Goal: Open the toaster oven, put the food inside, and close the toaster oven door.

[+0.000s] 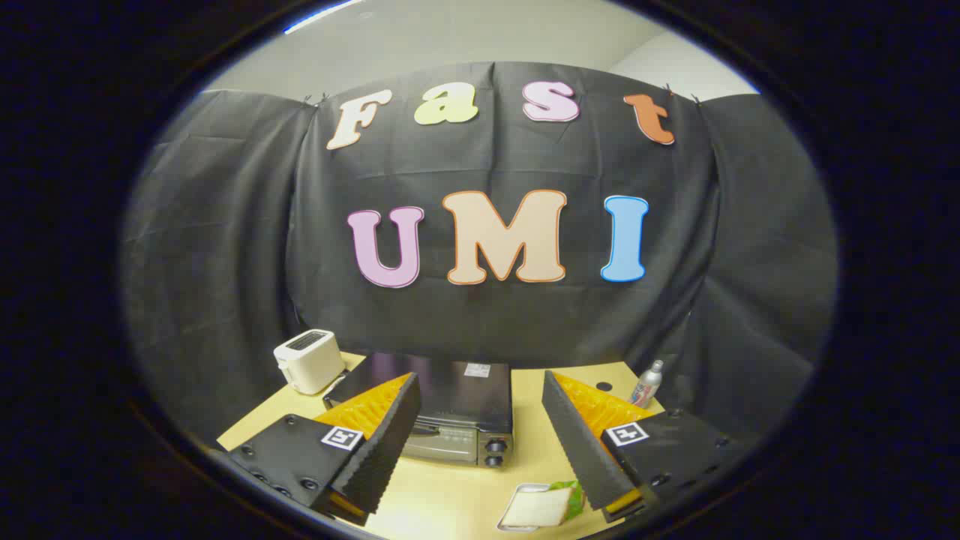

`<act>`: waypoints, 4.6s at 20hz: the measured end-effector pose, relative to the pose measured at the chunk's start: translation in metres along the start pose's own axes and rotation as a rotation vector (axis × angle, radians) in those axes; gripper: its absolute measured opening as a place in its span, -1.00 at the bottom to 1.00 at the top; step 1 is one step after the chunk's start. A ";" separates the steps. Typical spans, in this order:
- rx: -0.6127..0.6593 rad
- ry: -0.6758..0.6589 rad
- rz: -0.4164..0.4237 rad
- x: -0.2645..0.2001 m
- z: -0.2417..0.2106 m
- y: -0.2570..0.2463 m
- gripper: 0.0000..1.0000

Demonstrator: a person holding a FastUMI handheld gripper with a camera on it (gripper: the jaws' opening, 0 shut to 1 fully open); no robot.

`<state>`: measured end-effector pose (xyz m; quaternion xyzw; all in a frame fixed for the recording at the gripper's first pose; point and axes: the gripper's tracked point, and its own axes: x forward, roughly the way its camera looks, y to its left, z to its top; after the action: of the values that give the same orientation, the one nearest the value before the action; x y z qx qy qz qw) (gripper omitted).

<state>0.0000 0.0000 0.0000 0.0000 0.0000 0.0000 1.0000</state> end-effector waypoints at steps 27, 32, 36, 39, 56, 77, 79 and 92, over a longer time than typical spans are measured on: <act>-0.052 0.125 -0.083 0.090 -0.097 0.093 1.00; -0.029 0.168 -0.100 0.119 -0.131 0.110 1.00; -0.009 0.170 -0.117 0.143 -0.154 0.113 1.00; -0.004 0.180 -0.105 0.154 -0.171 0.118 1.00; 0.027 0.081 -0.032 0.130 -0.197 0.136 0.86; 0.070 0.574 -0.112 0.054 -0.326 0.126 0.80; 0.065 0.622 -0.114 0.052 -0.343 0.122 0.80; 0.098 0.698 -0.021 0.032 -0.365 0.096 0.70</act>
<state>0.0316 0.0958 -0.3648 0.0478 0.3417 -0.0104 0.9385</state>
